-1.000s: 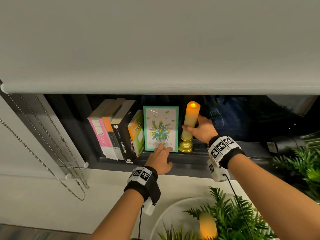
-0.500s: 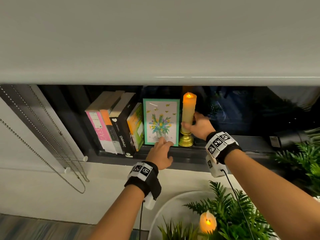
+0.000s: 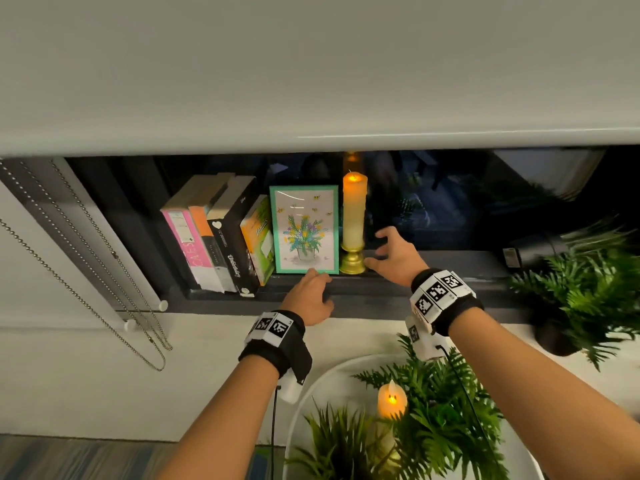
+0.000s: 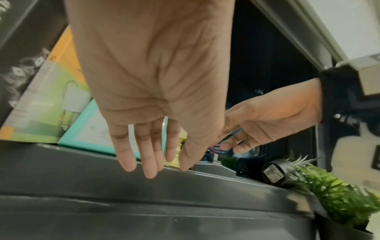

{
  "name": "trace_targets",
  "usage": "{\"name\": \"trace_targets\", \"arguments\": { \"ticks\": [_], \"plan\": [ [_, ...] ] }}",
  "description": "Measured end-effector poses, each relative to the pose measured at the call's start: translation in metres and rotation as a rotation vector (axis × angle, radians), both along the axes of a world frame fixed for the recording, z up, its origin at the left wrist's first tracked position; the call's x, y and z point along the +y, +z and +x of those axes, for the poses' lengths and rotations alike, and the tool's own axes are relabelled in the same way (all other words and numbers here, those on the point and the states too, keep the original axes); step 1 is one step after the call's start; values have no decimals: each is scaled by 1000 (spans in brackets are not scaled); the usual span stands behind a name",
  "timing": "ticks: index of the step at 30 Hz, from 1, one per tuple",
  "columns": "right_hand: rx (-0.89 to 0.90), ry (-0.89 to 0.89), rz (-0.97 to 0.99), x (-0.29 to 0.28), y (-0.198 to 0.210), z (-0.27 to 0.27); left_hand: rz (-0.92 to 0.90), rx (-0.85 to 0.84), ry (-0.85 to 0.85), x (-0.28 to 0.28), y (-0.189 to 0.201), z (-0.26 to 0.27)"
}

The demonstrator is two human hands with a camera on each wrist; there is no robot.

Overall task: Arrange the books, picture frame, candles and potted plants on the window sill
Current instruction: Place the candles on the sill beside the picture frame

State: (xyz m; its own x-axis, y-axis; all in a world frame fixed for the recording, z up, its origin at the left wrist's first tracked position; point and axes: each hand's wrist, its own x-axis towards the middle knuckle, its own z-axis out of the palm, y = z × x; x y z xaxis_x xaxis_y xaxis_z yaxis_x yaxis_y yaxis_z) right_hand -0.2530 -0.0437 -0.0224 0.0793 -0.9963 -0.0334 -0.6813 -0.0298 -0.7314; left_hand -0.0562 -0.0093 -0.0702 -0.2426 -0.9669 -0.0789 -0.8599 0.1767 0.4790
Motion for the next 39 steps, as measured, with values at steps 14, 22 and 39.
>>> {"name": "trace_targets", "arguments": {
  "ticks": [14, 22, 39],
  "plan": [
    [282, 446, 269, 136, -56, -35, 243, 96, -240, 81, -33, -45],
    [513, 442, 187, 158, -78, -24, 359, 75, -247, 92, -37, -53],
    [237, 315, -99, 129, -13, -23, 221, 316, -180, 93, -22, -48]
  ]
}}
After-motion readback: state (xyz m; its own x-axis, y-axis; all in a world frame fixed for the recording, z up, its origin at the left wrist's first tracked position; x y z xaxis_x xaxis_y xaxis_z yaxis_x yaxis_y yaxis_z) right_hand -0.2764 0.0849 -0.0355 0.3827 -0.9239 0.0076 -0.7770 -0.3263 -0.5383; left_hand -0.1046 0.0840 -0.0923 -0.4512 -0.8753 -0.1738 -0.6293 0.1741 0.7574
